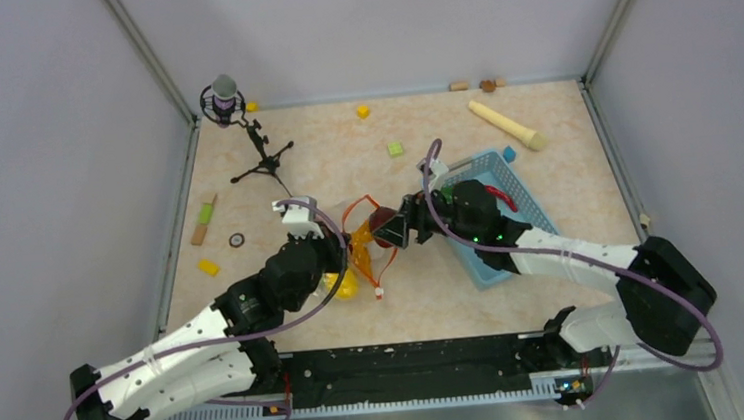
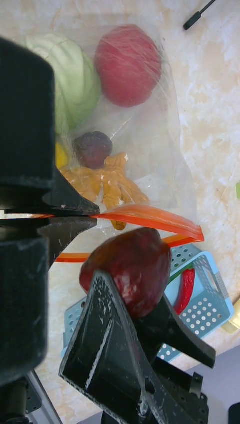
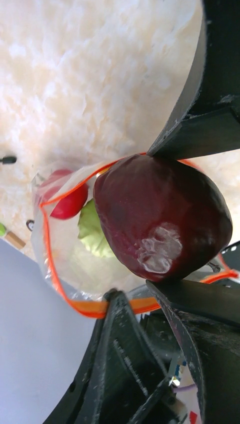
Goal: Place the food in the zip-top bag and seal the zipper
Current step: Place the fake vegetable in the zipper food storage bag.
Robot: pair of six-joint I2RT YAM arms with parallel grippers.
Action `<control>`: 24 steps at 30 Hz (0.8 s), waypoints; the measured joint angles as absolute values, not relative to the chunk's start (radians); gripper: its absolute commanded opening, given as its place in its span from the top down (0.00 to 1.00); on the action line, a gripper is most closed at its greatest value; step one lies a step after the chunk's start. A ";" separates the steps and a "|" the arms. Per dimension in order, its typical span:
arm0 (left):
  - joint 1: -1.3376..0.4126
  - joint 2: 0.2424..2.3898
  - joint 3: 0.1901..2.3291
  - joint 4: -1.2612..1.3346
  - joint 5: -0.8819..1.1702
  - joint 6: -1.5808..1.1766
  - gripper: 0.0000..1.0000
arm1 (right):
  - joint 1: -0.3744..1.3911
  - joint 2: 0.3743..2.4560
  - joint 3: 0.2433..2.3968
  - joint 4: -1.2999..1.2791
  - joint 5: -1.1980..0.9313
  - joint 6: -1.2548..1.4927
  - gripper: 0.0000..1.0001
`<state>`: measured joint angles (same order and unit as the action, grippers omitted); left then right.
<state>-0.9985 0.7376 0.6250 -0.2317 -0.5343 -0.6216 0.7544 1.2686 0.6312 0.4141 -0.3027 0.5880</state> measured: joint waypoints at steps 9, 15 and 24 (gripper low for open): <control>-0.999 0.728 0.624 -0.232 -0.523 -0.622 1.00 | 0.850 1.459 0.820 0.446 -0.243 0.609 0.33; -0.999 0.699 0.615 -0.232 -0.519 -0.621 1.00 | 0.880 1.548 0.907 0.388 -0.182 0.622 0.15; -0.999 0.657 0.602 -0.235 -0.529 -0.622 1.00 | 0.895 1.580 0.971 0.285 -0.118 0.610 0.01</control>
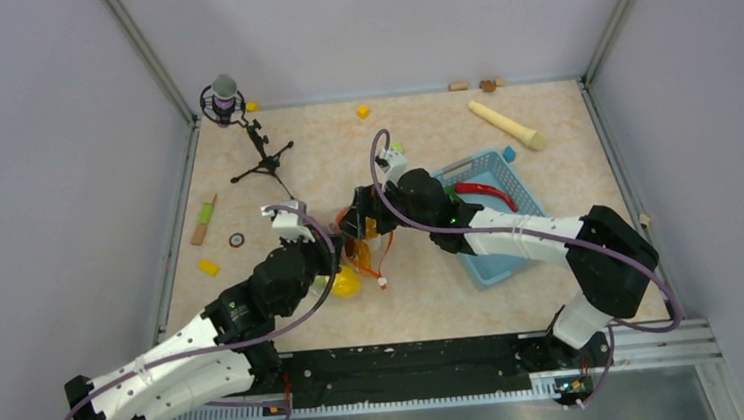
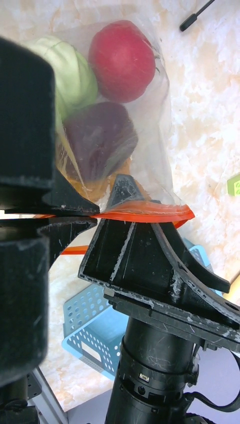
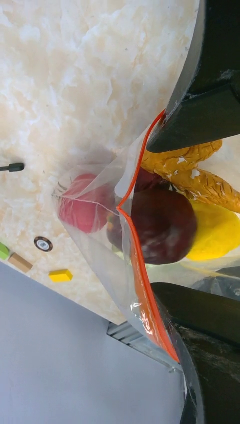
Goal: Place the food in the zip-top bag and seal the zipper
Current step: Place the fake vegetable in the zipper food storage bag, then pick up the fake vegetable from the bin.
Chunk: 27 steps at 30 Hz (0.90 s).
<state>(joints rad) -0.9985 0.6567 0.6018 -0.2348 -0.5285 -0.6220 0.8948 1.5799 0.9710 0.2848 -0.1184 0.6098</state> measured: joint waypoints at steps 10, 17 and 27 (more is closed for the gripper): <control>-0.999 0.650 0.599 -0.235 -0.562 -0.625 1.00 | 0.896 1.485 0.971 0.116 -0.038 0.470 0.01; -0.999 0.651 0.599 -0.235 -0.565 -0.626 1.00 | 0.812 1.251 0.966 -0.097 0.229 0.455 0.01; -0.999 0.651 0.599 -0.235 -0.561 -0.626 1.00 | 0.435 1.157 0.724 -0.266 0.286 0.577 0.02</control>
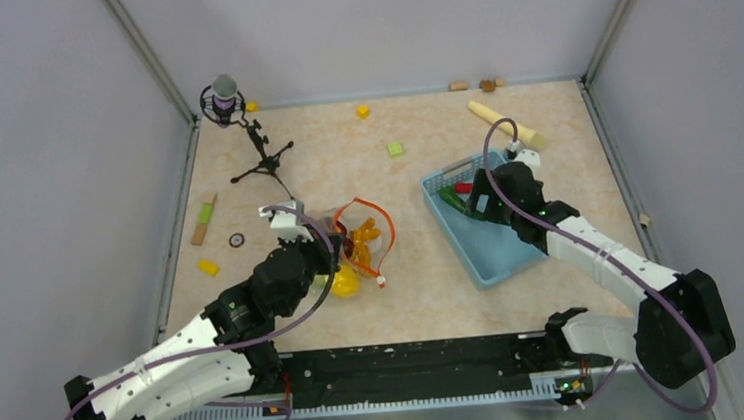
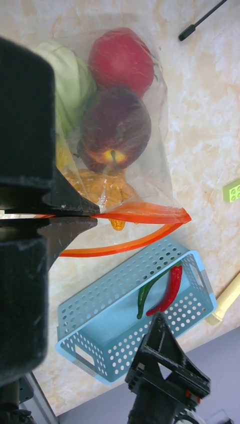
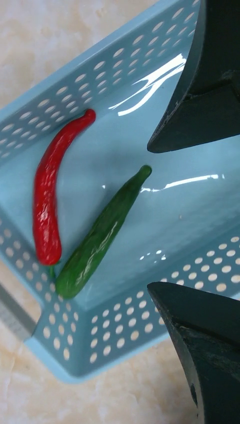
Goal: Place the food in the zip-top bag and seal the zipper
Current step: Pick up the fake vegetable from the bin.
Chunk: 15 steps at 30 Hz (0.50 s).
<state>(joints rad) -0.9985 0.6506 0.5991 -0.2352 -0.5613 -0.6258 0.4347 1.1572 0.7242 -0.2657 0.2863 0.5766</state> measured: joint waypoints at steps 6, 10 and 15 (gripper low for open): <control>-0.999 0.651 0.599 -0.235 -0.561 -0.626 1.00 | 0.382 1.167 0.672 -0.274 0.266 0.609 0.12; -0.999 0.653 0.599 -0.236 -0.561 -0.625 1.00 | 0.366 1.201 0.634 -0.228 0.258 0.623 0.22; -0.999 0.653 0.599 -0.235 -0.562 -0.625 1.00 | 0.365 1.240 0.597 -0.177 0.258 0.639 0.26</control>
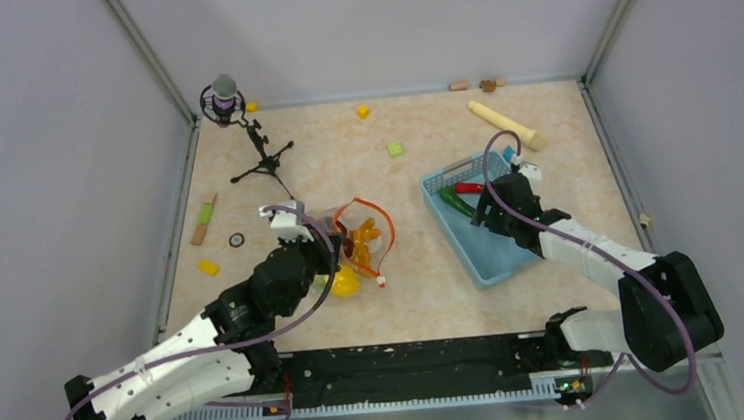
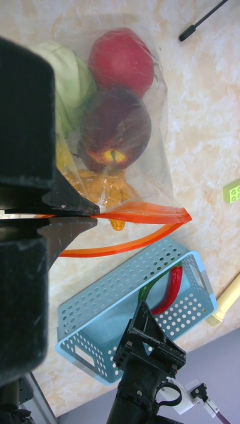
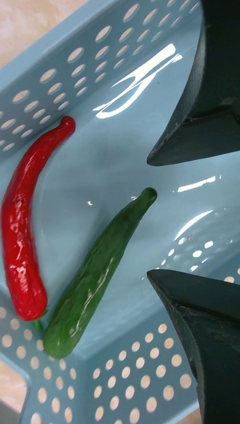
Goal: Place the food in the zip-top bag and seal the zipper
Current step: Pick up the fake vegetable from the bin.
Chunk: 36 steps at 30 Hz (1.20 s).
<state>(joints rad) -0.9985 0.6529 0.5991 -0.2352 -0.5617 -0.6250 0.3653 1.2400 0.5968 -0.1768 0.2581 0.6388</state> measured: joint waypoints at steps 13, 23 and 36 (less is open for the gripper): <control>-0.999 0.662 0.599 -0.235 -0.566 -0.625 1.00 | 0.365 1.316 0.588 -0.071 0.277 0.678 0.40; -0.999 0.664 0.599 -0.235 -0.574 -0.625 1.00 | 0.365 1.318 0.588 -0.076 0.299 0.698 0.63; -0.999 0.664 0.599 -0.235 -0.575 -0.625 1.00 | 0.365 1.300 0.580 -0.101 0.321 0.710 0.82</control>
